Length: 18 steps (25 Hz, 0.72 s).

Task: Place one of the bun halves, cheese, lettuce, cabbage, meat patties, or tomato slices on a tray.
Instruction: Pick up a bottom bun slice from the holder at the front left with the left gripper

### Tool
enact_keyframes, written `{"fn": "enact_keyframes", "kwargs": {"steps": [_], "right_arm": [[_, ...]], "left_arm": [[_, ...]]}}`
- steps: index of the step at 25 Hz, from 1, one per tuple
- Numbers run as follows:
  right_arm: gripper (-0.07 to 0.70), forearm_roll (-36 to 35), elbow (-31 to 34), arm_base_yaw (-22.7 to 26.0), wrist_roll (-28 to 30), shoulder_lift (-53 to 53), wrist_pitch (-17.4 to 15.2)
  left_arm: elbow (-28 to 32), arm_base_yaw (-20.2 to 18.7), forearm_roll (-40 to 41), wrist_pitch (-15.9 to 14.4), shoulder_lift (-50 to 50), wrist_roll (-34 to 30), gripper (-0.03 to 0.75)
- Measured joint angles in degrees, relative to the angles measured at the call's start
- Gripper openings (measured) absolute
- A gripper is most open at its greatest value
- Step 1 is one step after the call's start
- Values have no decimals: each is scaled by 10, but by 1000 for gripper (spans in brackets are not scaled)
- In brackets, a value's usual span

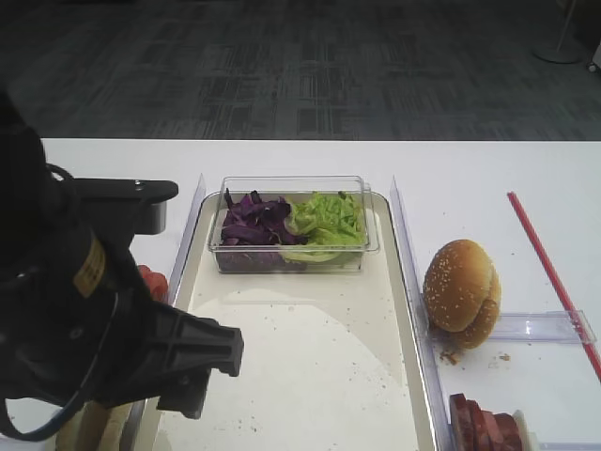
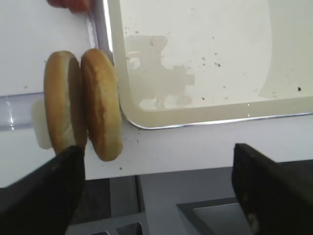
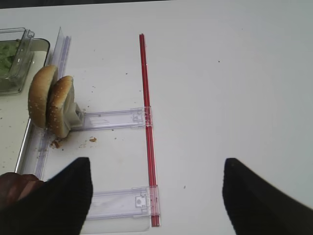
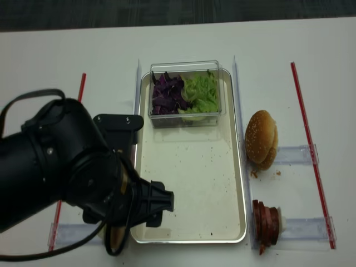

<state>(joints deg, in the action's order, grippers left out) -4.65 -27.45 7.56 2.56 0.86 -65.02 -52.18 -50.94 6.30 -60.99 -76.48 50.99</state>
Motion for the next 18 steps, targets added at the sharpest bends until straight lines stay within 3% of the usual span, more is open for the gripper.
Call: {"fn": "enact_keyframes", "kwargs": {"steps": [9, 18], "right_arm": [[571, 0, 0, 0, 0, 0, 0], [571, 0, 0, 0, 0, 0, 0]], "left_arm": [[-3, 1, 7, 5, -38, -19, 565], [-3, 27, 7, 6, -39, -36, 565]]}}
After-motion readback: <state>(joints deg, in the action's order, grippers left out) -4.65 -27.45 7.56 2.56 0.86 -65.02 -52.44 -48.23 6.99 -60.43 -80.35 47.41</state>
